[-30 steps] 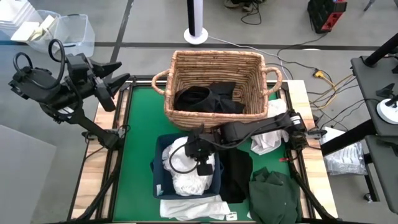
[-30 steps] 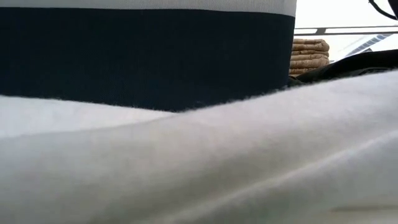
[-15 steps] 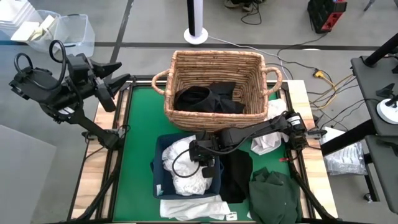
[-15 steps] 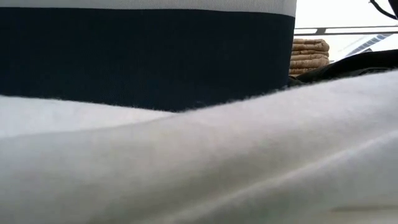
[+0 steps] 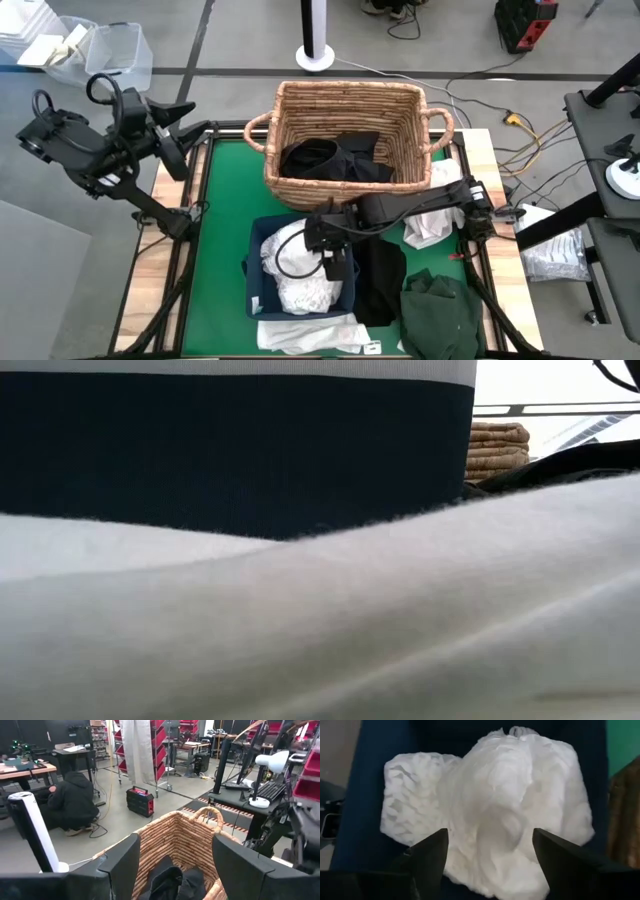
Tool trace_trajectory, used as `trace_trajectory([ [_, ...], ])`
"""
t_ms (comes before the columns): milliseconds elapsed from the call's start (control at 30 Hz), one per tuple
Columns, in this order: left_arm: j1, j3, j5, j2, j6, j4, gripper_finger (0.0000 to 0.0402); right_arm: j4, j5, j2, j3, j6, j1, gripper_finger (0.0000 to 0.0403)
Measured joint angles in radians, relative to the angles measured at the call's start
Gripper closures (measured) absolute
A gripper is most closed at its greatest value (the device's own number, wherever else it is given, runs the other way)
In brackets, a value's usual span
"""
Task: Sort clothes
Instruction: Put the left white blouse into the blue laundry organizer
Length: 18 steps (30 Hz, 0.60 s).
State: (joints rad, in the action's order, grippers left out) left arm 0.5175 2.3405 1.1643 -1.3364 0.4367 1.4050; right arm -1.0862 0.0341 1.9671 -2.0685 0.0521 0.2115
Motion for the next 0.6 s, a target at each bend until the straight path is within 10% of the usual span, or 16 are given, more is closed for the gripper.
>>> trace_trajectory([
  [333, 0.000, 0.000, -0.336, -0.073, -0.038, 0.143, 0.0215, -0.208, -0.048, 0.000, -0.216, -0.018, 0.004, 0.0208],
  [600, 0.000, -0.013, -0.490, -0.180, -0.246, 0.149, 0.0380, -0.348, -0.147, -0.075, -0.268, -0.001, 0.033, 0.0376],
])
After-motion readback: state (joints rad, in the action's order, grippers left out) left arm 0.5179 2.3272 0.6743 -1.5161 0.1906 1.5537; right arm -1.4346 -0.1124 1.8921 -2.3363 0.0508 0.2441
